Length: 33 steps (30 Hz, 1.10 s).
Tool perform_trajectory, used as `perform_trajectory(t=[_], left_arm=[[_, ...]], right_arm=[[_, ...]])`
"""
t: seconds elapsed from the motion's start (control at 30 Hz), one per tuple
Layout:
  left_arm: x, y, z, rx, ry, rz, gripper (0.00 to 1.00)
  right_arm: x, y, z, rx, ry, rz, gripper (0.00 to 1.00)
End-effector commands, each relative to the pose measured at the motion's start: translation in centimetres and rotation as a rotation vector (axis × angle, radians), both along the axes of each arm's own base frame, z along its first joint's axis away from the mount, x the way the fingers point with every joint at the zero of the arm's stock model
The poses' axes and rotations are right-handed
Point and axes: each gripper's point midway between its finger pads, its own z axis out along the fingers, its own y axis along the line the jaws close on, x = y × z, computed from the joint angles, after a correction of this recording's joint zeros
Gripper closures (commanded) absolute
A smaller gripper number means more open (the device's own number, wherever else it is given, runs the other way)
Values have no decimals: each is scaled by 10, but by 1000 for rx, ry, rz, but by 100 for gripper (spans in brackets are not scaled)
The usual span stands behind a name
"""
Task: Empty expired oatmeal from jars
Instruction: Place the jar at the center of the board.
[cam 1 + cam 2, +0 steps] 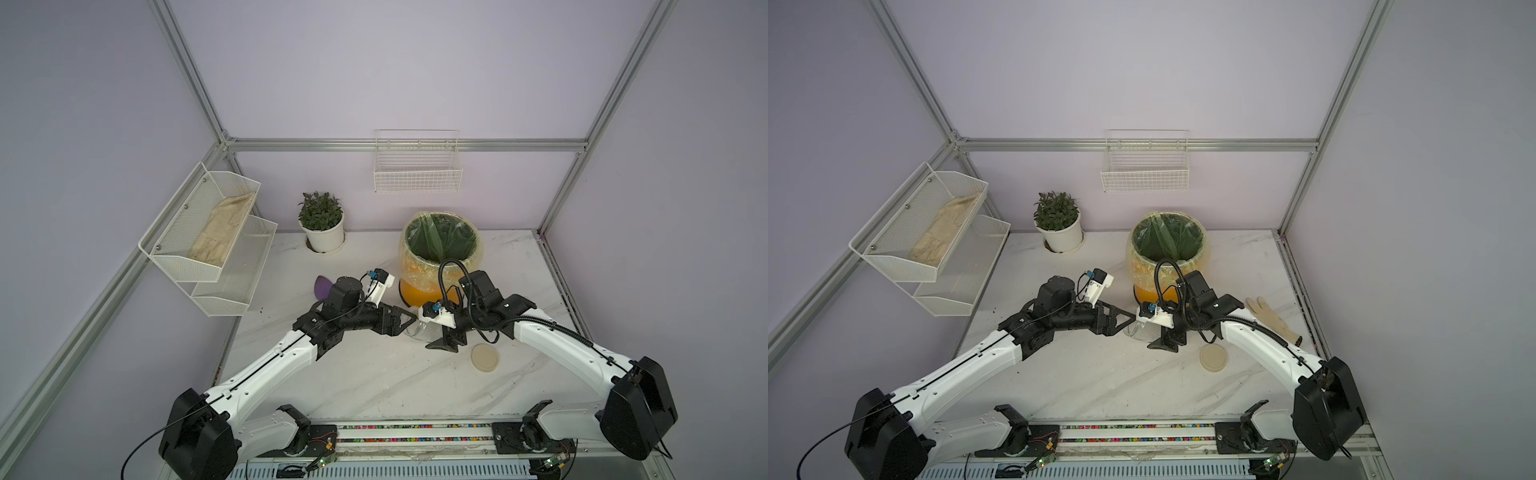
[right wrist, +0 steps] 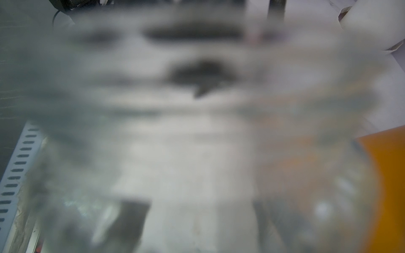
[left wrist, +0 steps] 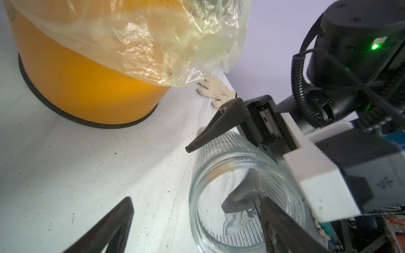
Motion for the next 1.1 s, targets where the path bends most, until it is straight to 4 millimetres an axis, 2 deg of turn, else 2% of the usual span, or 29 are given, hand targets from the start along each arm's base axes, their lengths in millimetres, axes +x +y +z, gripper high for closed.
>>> perform_trajectory(t=[0.0, 0.2, 0.47, 0.5, 0.53, 0.57, 0.63, 0.73, 0.9, 0.93, 0.97, 1.07], left_arm=[[-4, -6, -10, -4, -1, -27, 16], [-3, -16, -21, 10, 25, -62, 39], [0, -30, -31, 24, 58, -108, 58], [0, -31, -32, 24, 62, -113, 65], [0, -31, -33, 27, 62, -114, 79], [1, -31, -35, 34, 65, -110, 88], [1, -31, -36, 42, 64, -110, 90], [1, -31, -36, 47, 66, -106, 100], [-1, -32, -30, 52, 51, -123, 100], [0, -32, -30, 62, 53, -120, 100], [1, -32, -29, 72, 56, -119, 100], [3, -31, -30, 126, 76, -129, 100]], right_arm=[[7, 14, 17, 82, -45, 22, 92], [10, 23, 8, 74, -41, 32, 92], [7, 35, -5, 55, -19, 51, 92], [7, 35, -7, 53, -19, 52, 92], [6, 36, -9, 50, -18, 53, 92], [7, 36, -10, 47, -21, 51, 92], [7, 36, -12, 44, -19, 50, 92], [8, 36, -16, 35, -17, 46, 92], [10, 37, -28, 2, -4, 47, 91], [11, 37, -31, -12, -5, 44, 87], [12, 36, -35, -28, -5, 40, 78], [20, 31, -43, -77, -19, 7, 45]])
